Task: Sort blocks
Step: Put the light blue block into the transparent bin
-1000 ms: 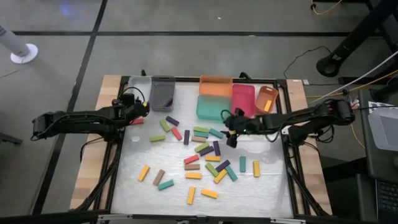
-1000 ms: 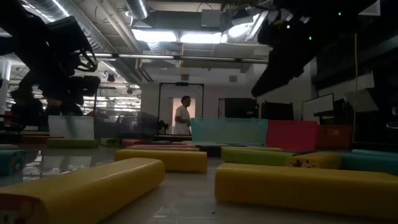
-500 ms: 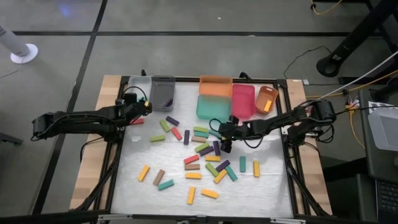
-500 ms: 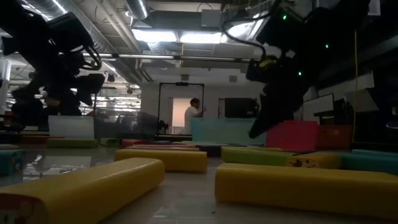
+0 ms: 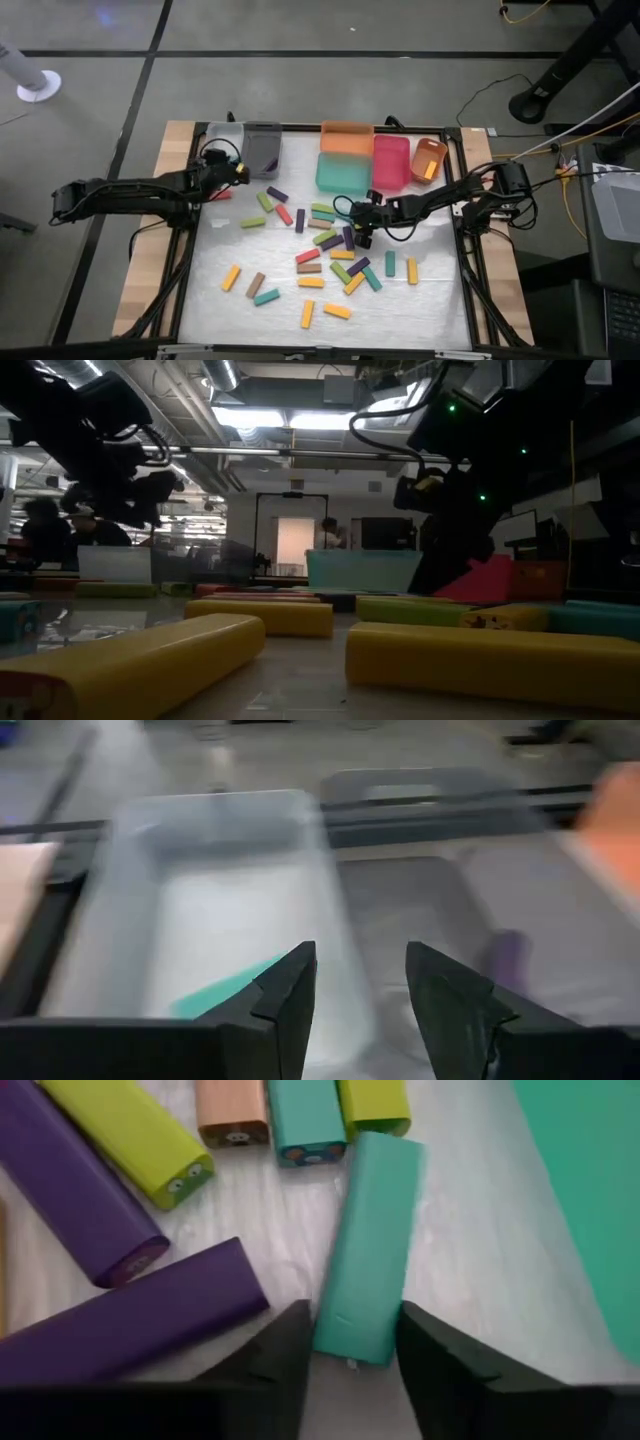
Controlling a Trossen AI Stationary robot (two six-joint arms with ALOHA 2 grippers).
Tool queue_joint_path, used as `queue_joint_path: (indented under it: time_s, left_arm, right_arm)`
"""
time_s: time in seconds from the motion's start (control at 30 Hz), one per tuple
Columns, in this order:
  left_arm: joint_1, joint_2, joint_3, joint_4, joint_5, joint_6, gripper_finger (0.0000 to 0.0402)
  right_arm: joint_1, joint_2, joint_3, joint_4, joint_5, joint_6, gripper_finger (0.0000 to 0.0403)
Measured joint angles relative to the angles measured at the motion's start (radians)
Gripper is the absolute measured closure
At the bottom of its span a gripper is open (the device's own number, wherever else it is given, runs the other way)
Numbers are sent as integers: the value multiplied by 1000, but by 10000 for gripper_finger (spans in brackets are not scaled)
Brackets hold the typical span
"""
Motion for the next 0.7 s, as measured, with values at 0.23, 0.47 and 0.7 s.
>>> queue_joint_path:
  time_s: [0.23, 0.47, 0.7]
  left_arm:
    - [-75, 0, 0, 303, 184, 154, 265]
    - [-149, 0, 1, 429, 483, 52, 265]
    - [-242, 37, 1, 429, 579, -166, 265]
  right_arm:
    - [-2, -1, 6, 36, -63, -4, 310]
    - [-2, -2, 104, 30, -59, -68, 290]
    - [-1, -3, 241, 36, -38, -227, 300]
